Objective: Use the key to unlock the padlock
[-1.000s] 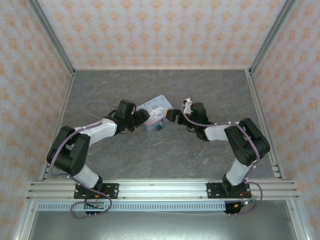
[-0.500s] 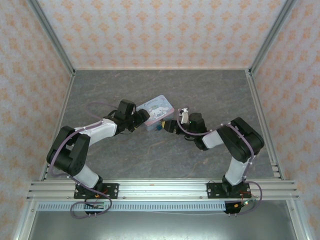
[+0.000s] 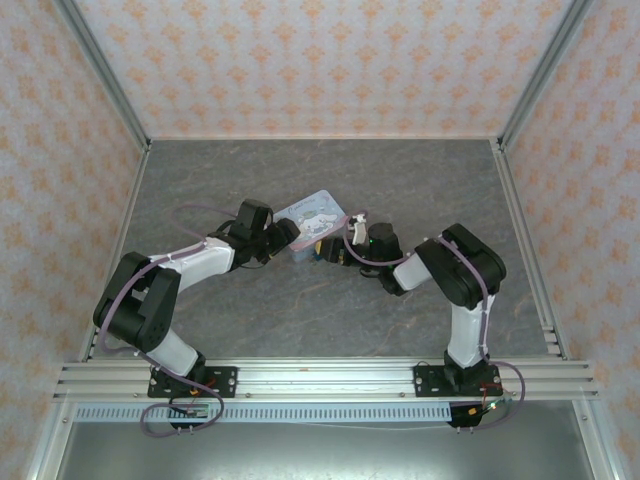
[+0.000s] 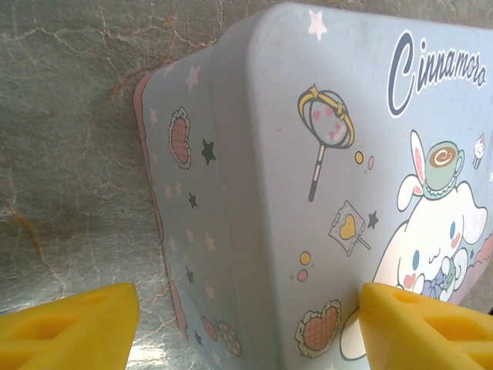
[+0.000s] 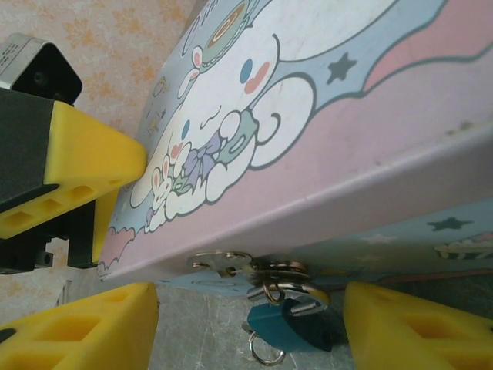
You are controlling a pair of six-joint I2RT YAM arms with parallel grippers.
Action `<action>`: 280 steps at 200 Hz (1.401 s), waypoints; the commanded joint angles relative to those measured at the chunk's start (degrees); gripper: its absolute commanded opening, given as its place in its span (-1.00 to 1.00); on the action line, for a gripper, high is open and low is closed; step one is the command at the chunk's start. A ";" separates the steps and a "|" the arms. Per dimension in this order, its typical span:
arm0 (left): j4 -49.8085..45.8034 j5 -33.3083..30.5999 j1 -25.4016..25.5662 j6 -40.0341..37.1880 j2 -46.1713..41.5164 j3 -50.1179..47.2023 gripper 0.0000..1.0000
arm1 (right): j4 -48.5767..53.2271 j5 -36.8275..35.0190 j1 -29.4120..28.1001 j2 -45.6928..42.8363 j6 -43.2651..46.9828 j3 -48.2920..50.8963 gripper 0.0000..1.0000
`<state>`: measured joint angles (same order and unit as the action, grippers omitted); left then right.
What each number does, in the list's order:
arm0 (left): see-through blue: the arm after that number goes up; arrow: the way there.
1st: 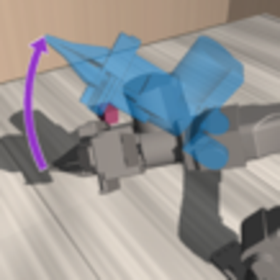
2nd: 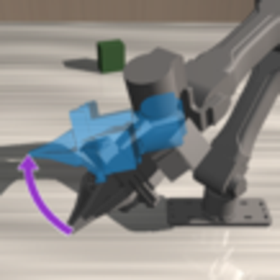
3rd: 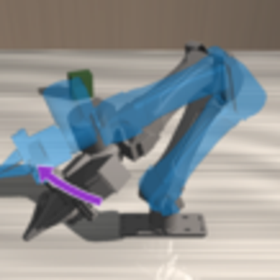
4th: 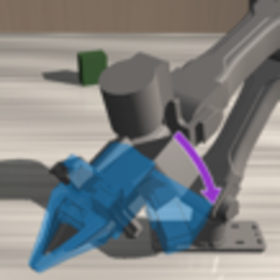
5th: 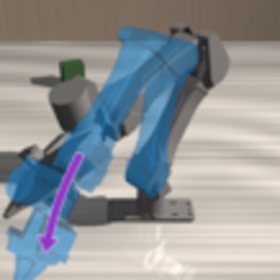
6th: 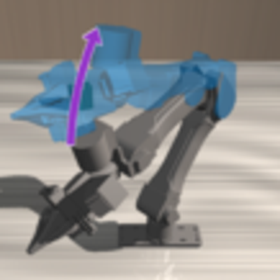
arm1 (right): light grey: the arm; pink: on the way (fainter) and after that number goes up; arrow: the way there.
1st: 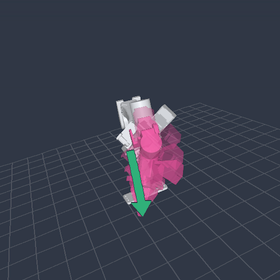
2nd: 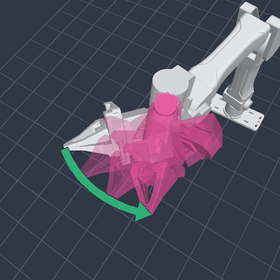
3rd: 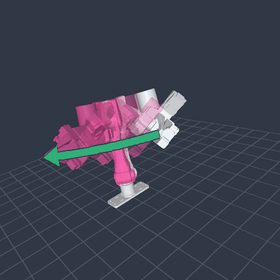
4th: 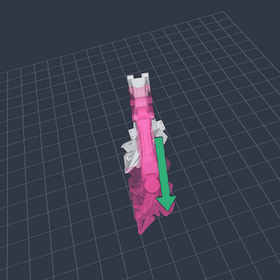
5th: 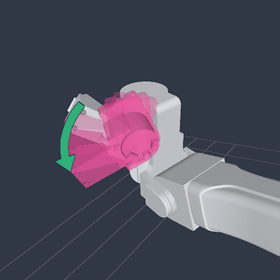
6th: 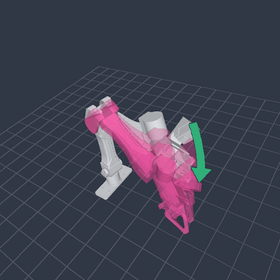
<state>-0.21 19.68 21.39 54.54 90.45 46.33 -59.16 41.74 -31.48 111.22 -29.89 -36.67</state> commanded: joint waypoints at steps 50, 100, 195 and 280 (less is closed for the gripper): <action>-7.46 -2.28 0.97 -0.14 1.98 -1.34 0.49 | -6.69 3.05 -0.73 1.05 -1.68 -0.63 0.11; -7.52 -2.32 1.00 -0.14 2.13 -1.36 0.49 | -6.41 2.58 -0.69 -0.12 -0.79 1.02 -0.09; -7.53 -2.37 1.11 -0.11 1.92 -1.51 0.49 | -3.08 2.56 -0.69 -1.15 0.58 0.72 -0.59; -7.70 -3.01 1.11 -0.22 1.74 -1.95 0.49 | -2.22 0.74 -0.01 -2.64 0.56 2.09 -0.96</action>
<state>-0.23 18.90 21.76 54.57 90.45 46.35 -58.28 42.17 -31.68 111.66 -29.76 -35.42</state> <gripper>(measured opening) 0.743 0.047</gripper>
